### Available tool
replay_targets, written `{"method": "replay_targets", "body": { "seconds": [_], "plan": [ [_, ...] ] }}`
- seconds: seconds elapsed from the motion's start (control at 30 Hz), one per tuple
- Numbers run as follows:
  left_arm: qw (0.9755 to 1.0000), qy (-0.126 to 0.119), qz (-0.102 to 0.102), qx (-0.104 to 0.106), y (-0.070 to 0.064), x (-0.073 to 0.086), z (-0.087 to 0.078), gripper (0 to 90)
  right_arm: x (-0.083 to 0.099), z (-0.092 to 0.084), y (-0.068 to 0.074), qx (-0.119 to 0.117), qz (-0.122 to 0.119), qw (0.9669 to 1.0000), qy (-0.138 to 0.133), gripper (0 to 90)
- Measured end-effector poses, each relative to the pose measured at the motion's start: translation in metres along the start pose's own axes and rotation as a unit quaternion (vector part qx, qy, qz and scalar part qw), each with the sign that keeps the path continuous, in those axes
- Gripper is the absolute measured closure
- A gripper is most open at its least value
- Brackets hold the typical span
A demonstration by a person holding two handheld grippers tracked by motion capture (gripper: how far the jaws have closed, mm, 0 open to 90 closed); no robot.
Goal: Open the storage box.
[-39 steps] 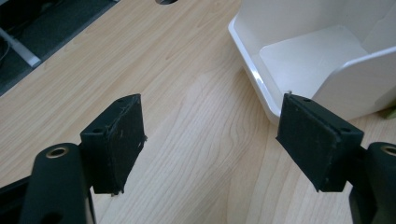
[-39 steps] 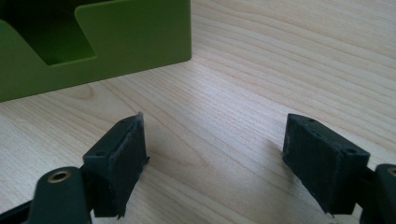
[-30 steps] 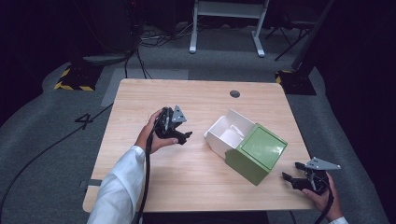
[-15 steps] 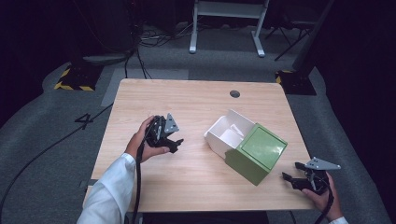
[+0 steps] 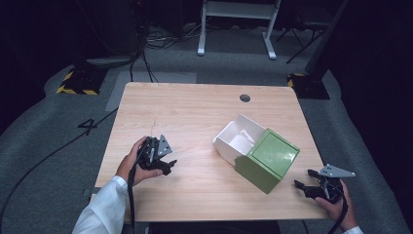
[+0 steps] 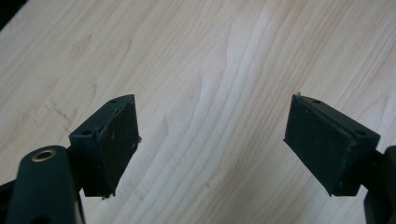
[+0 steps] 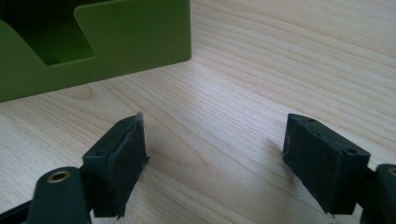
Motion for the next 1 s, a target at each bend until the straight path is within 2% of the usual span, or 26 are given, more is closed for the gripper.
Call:
{"method": "replay_targets", "body": {
  "seconds": [0.03, 0.23, 0.27, 0.47, 0.57, 0.67, 0.73, 0.83, 0.87, 0.9, 0.93, 1.0],
  "plan": [
    [1.0, 0.0, 0.0, 0.0, 0.0, 0.0, 0.0, 17.8, 0.0, 0.0, 0.0, 0.0, 0.0, 1.0, 0.0, 21.5],
    [0.9998, 0.01, -0.019, -0.003, -0.008, 0.029, 0.002, 17.8, 0.0, 0.0, 0.0, 0.0, 0.0, 1.0, 0.0, 21.5],
    [0.9998, 0.01, -0.019, -0.003, -0.008, 0.029, 0.002, 17.8, 0.0, 0.0, 0.0, 0.0, 0.0, 1.0, 0.0, 21.5],
    [0.9988, 0.016, -0.046, -0.01, -0.009, 0.055, -0.004, 17.9, 0.0, 0.0, 0.0, 0.0, 0.0, 1.0, 0.0, 21.4],
    [0.9984, 0.018, -0.052, -0.012, -0.011, 0.063, -0.004, 17.9, 0.0, 0.0, 0.0, 0.0, 0.0, 1.0, 0.0, 21.4],
    [0.9971, 0.019, -0.073, -0.002, -0.016, 0.077, -0.003, 17.8, 0.0, 0.0, 0.0, 0.0, 0.0, 1.0, 0.0, 21.4],
    [0.9962, 0.007, -0.087, 0.0, -0.017, 0.081, -0.004, 17.6, 0.0, 0.0, 0.0, 0.0, 0.0, 1.0, 0.0, 21.5],
    [0.992, -0.012, -0.126, 0.011, -0.018, 0.088, -0.005, 17.6, 0.0, 0.0, 0.0, 0.001, -0.001, 1.0, -0.001, 21.4],
    [0.992, -0.012, -0.126, 0.011, -0.018, 0.088, -0.005, 17.7, 0.0, 0.0, 0.0, 0.001, -0.001, 1.0, -0.001, 21.4],
    [0.9895, -0.024, -0.142, 0.016, -0.018, 0.091, -0.005, 17.5, 0.0, 0.0, 0.0, 0.001, -0.001, 1.0, -0.001, 21.4],
    [0.984, -0.041, -0.171, 0.027, -0.019, 0.095, -0.006, 17.5, 0.0, 0.0, 0.0, 0.001, -0.002, 1.0, -0.001, 21.4],
    [0.9837, -0.038, -0.175, 0.021, -0.018, 0.098, -0.007, 17.5, 0.0, 0.0, 0.0, 0.0, -0.002, 1.0, -0.001, 21.5]
  ]
}}
Point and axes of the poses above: each handheld gripper's, and its own axes: z roughly forward along the jaws, x roughly out of its underside, y roughly to its left, the point moved 10 cm from there along z, roughly forward along the jaws, and after that the axes turned 12 degrees about z, right-handed, at the moved point
